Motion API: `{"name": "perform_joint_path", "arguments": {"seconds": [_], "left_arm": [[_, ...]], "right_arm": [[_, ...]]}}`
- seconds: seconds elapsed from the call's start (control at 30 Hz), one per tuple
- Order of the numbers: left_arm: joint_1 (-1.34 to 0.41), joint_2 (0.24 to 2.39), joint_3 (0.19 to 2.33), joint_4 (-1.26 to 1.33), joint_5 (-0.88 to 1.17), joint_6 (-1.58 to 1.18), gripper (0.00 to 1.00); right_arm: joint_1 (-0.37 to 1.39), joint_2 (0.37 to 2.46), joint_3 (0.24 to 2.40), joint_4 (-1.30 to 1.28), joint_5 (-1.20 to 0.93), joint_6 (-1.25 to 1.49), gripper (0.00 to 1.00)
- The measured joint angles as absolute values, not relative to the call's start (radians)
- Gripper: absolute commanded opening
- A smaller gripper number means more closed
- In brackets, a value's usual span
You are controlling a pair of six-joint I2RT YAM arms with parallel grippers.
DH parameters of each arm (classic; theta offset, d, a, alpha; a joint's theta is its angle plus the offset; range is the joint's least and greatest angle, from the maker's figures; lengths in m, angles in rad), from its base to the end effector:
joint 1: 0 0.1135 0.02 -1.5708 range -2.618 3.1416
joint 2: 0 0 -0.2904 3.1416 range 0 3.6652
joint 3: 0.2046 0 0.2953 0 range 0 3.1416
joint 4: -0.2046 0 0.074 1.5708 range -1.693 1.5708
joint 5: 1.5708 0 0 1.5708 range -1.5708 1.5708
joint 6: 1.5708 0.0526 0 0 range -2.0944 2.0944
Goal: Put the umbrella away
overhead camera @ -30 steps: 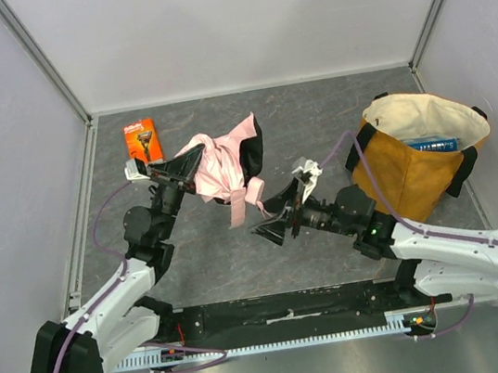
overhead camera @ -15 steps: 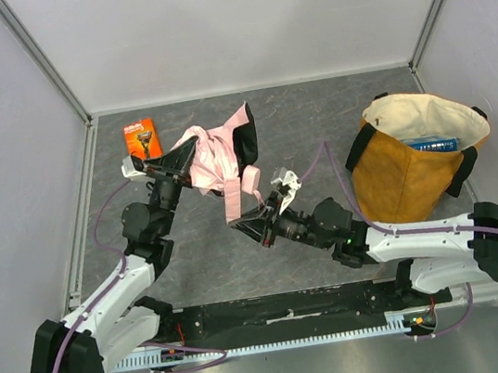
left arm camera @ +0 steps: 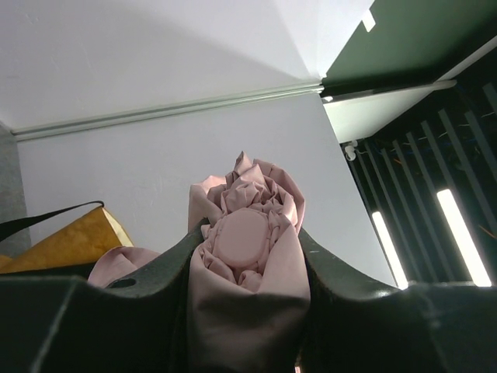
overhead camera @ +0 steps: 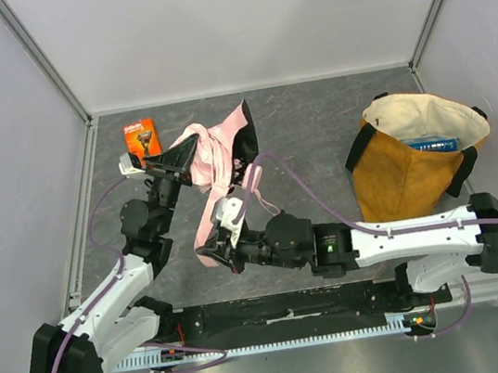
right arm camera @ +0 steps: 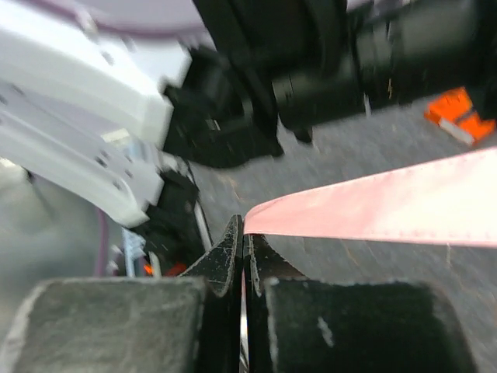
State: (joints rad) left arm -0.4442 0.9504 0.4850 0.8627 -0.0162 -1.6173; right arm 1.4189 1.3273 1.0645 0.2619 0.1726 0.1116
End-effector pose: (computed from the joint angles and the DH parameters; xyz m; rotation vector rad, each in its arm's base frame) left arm 0.2290 -0.1081 0.3226 -0.7779 1.1401 -1.7746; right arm 0.0650 0.3650 0.3780 -0.8999 1.4120 1.0505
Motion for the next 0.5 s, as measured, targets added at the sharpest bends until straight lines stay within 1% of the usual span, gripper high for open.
{"name": "perform_joint_path", "arguments": {"seconds": [0.07,0.17,0.23,0.37,0.5], "left_arm": [[-0.444,0.957,0.485,0.87,-0.016,-1.634,0.02],[-0.444,0.972,0.485,0.876,-0.006,-1.704,0.02],[-0.445,0.979,0.485,0.876,0.015,-1.758,0.02],[-0.447,0.989,0.484,0.87,0.062,-1.835,0.02],[-0.459,0.99,0.482,0.868,0.085,-1.866,0.02]], "right_arm": [[1.424,1.351,1.044,0.237,0.199,0.084,0.0],[1.421,1.376,0.924,0.238,0.295,0.065,0.0],[1.414,1.384,0.881,0.26,0.348,0.062,0.0],[1.409,1.37,0.674,0.497,0.576,0.069,0.0],[1.405,1.327,0.546,0.682,0.707,0.071,0.0]]}}
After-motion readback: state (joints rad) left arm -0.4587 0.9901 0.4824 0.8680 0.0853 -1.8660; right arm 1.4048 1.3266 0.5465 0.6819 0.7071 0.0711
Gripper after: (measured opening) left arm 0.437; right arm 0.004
